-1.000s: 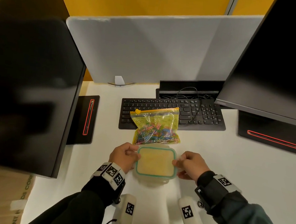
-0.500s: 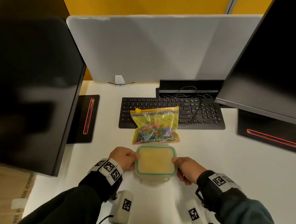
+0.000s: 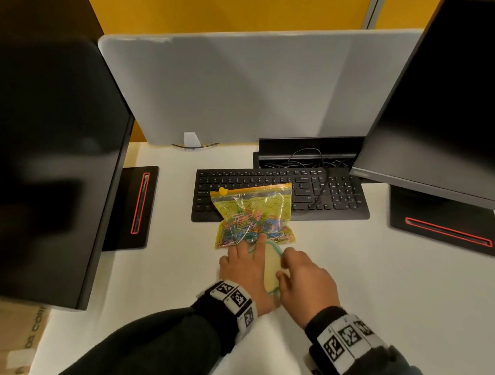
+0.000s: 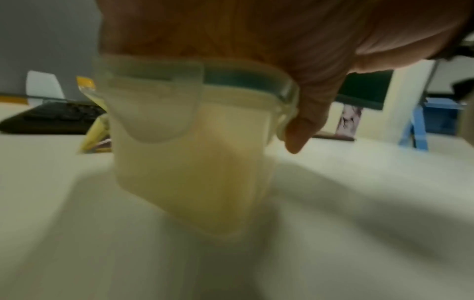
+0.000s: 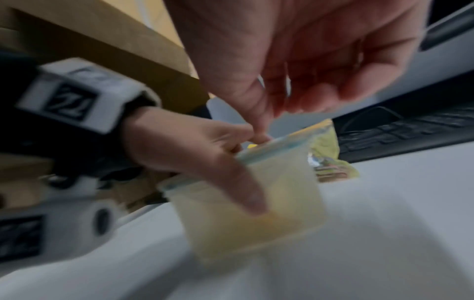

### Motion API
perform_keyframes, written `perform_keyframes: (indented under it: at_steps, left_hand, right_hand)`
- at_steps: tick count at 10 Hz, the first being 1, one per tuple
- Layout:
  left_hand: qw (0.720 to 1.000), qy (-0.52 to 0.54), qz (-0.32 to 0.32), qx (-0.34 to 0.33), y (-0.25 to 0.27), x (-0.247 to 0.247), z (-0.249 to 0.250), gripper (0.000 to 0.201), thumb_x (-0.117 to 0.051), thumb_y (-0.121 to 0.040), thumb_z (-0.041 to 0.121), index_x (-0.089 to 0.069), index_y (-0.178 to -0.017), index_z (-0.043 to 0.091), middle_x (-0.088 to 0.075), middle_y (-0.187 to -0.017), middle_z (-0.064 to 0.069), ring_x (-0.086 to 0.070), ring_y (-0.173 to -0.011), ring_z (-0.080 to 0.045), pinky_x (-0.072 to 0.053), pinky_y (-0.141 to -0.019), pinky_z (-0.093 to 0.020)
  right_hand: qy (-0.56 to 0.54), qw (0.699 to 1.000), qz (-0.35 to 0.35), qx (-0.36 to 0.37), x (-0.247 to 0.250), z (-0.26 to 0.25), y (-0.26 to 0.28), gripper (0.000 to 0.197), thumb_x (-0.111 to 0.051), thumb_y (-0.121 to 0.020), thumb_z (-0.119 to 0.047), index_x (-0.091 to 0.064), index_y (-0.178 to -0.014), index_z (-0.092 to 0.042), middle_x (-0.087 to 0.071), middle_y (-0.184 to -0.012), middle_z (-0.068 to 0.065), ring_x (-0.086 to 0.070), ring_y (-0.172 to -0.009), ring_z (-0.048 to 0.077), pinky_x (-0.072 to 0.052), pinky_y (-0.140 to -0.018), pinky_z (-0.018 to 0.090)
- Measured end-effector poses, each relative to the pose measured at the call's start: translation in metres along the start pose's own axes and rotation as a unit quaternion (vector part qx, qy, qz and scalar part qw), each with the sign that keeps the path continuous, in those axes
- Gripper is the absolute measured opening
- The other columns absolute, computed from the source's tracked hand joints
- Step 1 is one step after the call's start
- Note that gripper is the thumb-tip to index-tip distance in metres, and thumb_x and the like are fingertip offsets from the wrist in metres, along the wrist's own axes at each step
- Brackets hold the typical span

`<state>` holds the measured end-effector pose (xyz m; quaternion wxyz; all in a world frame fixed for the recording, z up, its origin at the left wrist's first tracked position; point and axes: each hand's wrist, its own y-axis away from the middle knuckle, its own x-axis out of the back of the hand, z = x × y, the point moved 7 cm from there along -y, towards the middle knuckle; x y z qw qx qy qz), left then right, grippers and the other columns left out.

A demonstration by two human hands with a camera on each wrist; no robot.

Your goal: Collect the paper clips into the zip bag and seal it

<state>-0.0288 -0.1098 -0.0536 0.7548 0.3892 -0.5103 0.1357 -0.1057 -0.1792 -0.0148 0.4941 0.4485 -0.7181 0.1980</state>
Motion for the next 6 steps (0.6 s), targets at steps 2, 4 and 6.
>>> perform_keyframes:
  at_steps: [2, 4, 6]
  left_hand:
    - [0.981, 0.16, -0.098, -0.043, -0.004, -0.012, 0.004, 0.091, -0.059, -0.082, 0.036, 0.005, -0.146, 0.027, -0.017, -0.149, -0.011, -0.024, -0.136, -0.029, -0.029, -0.11, -0.041]
    - [0.997, 0.026, -0.031, -0.062, -0.041, 0.011, -0.029, 0.064, -0.04, -0.092, 0.043, -0.003, -0.143, 0.039, 0.015, -0.157, 0.0, 0.006, -0.145, -0.026, -0.018, -0.116, -0.047]
    - [0.993, 0.009, -0.09, -0.078, -0.05, -0.001, -0.04, 0.066, -0.036, -0.094, 0.041, 0.008, -0.143, 0.037, 0.029, -0.152, -0.003, 0.022, -0.142, -0.023, -0.006, -0.119, -0.042]
  right_hand:
    - [0.023, 0.997, -0.032, 0.059, -0.011, 0.003, 0.034, 0.055, -0.021, -0.086, -0.064, -0.058, -0.106, -0.028, -0.063, -0.103, -0.006, -0.061, -0.092, 0.019, -0.052, -0.076, 0.034]
    - [0.152, 0.98, -0.085, -0.091, 0.003, 0.075, 0.026, 0.071, -0.077, -0.053, -0.051, -0.053, -0.114, -0.024, -0.061, -0.127, 0.009, -0.061, -0.112, 0.032, -0.051, -0.084, 0.058]
    - [0.045, 0.993, -0.105, -0.022, 0.021, 0.076, -0.029, 0.067, -0.066, -0.081, -0.036, -0.031, -0.138, -0.029, -0.01, -0.158, -0.006, -0.007, -0.146, 0.02, -0.02, -0.119, 0.04]
